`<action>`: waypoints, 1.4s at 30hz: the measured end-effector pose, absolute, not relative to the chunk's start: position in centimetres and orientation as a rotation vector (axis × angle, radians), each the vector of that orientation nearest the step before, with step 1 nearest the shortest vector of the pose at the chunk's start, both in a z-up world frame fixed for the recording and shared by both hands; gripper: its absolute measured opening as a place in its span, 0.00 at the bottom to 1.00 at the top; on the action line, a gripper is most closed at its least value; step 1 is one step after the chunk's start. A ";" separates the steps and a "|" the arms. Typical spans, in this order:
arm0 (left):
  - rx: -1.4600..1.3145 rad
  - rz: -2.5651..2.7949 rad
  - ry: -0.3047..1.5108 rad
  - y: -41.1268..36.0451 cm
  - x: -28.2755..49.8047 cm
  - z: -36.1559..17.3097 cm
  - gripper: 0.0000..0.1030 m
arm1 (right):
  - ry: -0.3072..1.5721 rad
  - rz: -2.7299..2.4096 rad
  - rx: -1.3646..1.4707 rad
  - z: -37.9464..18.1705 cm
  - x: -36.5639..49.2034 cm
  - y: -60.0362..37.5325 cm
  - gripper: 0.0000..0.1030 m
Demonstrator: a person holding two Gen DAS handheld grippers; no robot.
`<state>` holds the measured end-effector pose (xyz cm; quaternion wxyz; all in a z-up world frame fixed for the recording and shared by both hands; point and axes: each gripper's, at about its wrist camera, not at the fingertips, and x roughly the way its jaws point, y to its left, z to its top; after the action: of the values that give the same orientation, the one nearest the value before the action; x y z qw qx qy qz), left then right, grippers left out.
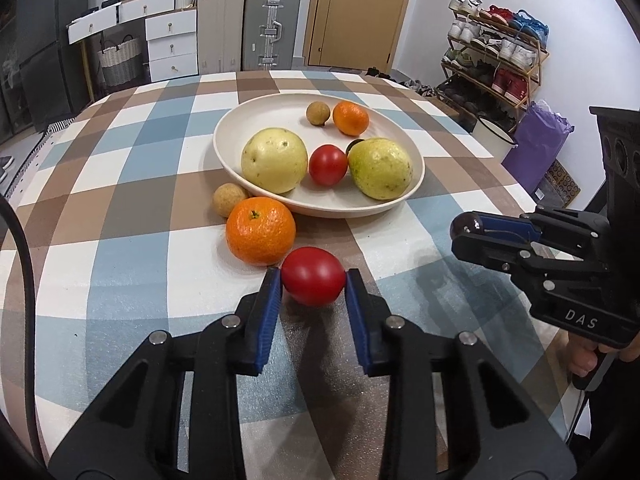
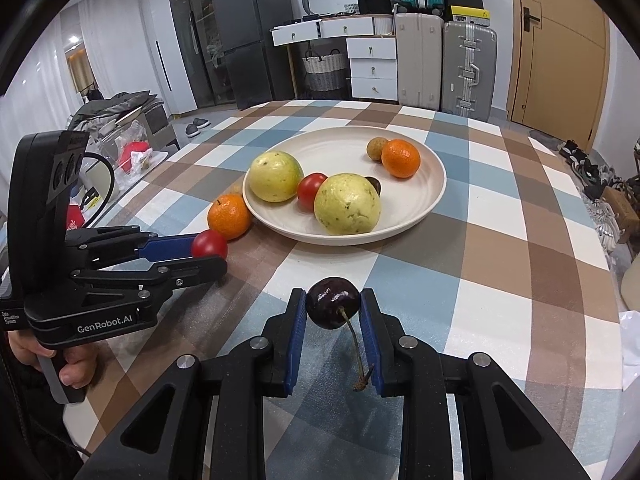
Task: Organize fruits
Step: 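Carry the tomato with the left tool over the plate while the right tool carries the cherry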
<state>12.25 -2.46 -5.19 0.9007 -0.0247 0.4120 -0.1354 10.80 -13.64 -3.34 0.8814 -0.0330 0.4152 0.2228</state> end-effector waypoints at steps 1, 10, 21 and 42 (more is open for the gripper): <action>-0.053 -0.280 0.850 -2.4 12.2 -5.1 0.28 | 0.862 0.462 -0.065 -3.2 10.8 -13.8 0.26; -0.062 -0.280 0.803 -1.9 11.5 -3.4 0.28 | 0.837 0.456 -0.032 -1.6 10.5 -15.1 0.26; -0.074 -0.257 0.760 -0.6 11.0 -1.3 0.28 | 0.804 0.465 -0.019 0.2 10.5 -15.3 0.26; -0.089 -0.217 0.728 0.3 14.6 0.8 0.28 | 0.801 0.476 0.003 1.3 15.5 -14.7 0.26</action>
<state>14.61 0.25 0.82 0.9277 -0.0433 0.3553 -0.1059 15.46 -14.71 1.31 0.8935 0.0017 0.3861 0.2293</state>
